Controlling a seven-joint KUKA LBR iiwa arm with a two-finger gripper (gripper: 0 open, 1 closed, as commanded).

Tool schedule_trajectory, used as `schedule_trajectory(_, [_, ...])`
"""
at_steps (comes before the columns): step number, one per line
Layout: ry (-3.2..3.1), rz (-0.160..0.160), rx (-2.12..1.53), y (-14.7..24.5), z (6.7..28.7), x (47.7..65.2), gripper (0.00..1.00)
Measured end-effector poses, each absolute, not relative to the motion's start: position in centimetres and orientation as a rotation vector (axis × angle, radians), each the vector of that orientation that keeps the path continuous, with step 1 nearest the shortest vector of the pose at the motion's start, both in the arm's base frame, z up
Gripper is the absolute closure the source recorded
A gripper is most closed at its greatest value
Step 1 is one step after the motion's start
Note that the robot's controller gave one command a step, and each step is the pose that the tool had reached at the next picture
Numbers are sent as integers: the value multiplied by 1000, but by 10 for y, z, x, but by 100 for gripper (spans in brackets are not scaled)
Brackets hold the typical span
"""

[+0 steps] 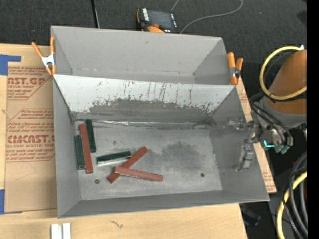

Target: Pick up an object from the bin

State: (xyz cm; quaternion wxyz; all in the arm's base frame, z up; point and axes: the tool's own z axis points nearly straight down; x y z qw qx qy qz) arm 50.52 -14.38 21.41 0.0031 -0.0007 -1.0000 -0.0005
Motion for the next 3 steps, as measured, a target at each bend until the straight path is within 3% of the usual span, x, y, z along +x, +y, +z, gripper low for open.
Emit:
schedule_trajectory(1, [-3129,-6,173,-79,93,498,0])
schedule_trajectory(2, [-3136,-8,234,25,69,554,0])
schedule_trajectory(3, [-3127,-8,298,107,69,530,0])
